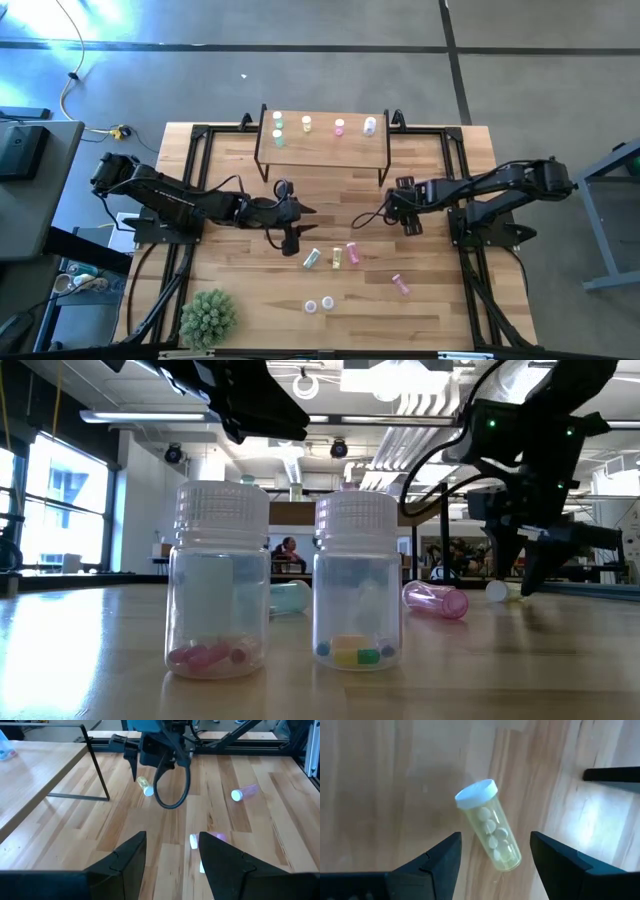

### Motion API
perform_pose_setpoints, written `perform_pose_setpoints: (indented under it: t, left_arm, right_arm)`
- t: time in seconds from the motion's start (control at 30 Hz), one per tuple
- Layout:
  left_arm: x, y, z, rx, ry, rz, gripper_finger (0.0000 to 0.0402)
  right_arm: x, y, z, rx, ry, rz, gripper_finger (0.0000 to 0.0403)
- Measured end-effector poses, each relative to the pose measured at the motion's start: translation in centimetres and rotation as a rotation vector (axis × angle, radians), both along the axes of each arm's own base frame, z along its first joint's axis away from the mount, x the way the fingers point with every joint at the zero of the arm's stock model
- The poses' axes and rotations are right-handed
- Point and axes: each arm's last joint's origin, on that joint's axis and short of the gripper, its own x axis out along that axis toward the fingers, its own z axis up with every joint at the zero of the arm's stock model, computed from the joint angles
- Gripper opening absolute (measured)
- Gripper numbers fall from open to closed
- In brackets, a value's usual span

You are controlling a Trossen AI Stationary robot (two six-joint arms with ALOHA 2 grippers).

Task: Pick and place medicine bottles onto shelf by color
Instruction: Put the top yellow pill bottle on the shelf aligned with the other yellow pill bottle

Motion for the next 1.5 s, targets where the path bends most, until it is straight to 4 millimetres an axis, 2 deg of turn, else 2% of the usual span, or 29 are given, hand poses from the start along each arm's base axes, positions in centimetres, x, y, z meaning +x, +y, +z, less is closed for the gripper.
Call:
perform_pose_setpoints:
  t: [0.17, 0.5, 0.9, 1.13, 1.5]
  left_arm:
    - [0.0, 0.0, 0.0, 0.0, 0.0, 0.0, 0.0172]
    - [0.0, 0.0, 0.0, 0.0, 0.0, 0.0, 0.0172]
    - [0.0, 0.0, 0.0, 0.0, 0.002, 0.0, 0.0172]
    - [0.0, 0.0, -0.1, 0.0, 0.007, 0.0, 0.0172]
    - [0.0, 0.0, -0.1, 0.0, 0.008, 0.0, 0.0172]
  right_arm:
    - [0.0, -0.5, -0.1, 0.029, -0.011, -0.016, 0.0224]
    - [0.2, -1.1, -1.2, 0.101, 0.035, -0.062, 0.0191]
    - [0.0, -0.9, -1.1, 0.147, 0.012, -0.123, 0.0102]
    - [0.1, -0.8, -1.0, 0.178, -0.002, -0.179, 0.0088]
    - [3.1, 2.0, 1.9, 0.256, -0.151, -0.127, 0.009]
